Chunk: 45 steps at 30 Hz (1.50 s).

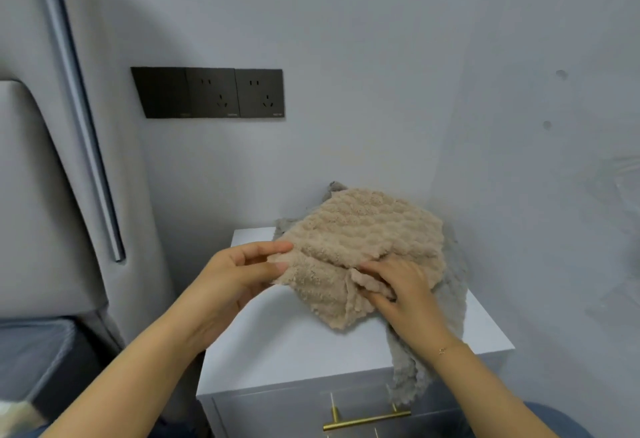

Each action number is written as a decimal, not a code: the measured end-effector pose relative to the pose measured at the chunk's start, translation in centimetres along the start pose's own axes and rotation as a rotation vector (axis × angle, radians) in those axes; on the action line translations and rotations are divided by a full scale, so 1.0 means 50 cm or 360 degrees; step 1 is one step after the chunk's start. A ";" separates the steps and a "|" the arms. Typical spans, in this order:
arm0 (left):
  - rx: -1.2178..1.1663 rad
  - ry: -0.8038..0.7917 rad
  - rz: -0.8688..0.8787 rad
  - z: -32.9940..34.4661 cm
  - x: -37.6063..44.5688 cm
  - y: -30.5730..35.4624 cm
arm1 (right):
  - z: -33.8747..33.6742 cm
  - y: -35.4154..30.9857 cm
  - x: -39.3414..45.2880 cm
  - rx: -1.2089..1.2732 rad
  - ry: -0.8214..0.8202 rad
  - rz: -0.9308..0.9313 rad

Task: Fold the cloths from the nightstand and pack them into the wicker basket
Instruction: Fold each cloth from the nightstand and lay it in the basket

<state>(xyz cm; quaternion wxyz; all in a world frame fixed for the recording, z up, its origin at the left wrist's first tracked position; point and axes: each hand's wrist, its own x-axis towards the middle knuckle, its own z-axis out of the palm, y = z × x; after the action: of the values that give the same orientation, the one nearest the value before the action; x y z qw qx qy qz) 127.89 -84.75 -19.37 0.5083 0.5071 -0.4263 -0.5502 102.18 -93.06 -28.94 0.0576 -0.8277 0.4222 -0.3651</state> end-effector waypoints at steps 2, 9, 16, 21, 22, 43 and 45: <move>0.0059 -0.0084 0.0004 -0.012 -0.015 0.013 | -0.019 -0.021 0.006 0.0090 0.0102 -0.0003; 0.0386 0.0136 0.0427 -0.049 -0.029 0.117 | -0.214 -0.163 0.137 0.1039 0.0360 0.0305; 0.0123 0.0312 0.0657 -0.085 0.009 0.289 | -0.352 -0.213 0.288 0.1287 0.0625 0.0369; -0.0010 0.0357 0.0619 -0.088 0.080 0.352 | -0.373 -0.188 0.385 0.1237 0.0654 0.0479; 0.0026 0.0374 0.0667 -0.087 0.095 0.359 | -0.374 -0.185 0.402 0.1240 0.0641 0.0492; 0.0725 0.0432 0.0734 -0.162 -0.083 -0.002 | -0.204 -0.150 0.033 0.0911 -0.0197 0.0336; 0.0746 0.0293 0.0611 -0.176 -0.106 -0.061 | -0.180 -0.129 -0.019 0.0870 -0.0351 0.0403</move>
<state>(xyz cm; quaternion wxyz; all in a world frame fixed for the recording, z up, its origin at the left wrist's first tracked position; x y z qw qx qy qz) 136.06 -78.74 -22.80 0.5086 0.5685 -0.5815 -0.2827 100.16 -86.34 -20.32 0.3683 -0.7571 0.3992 -0.3632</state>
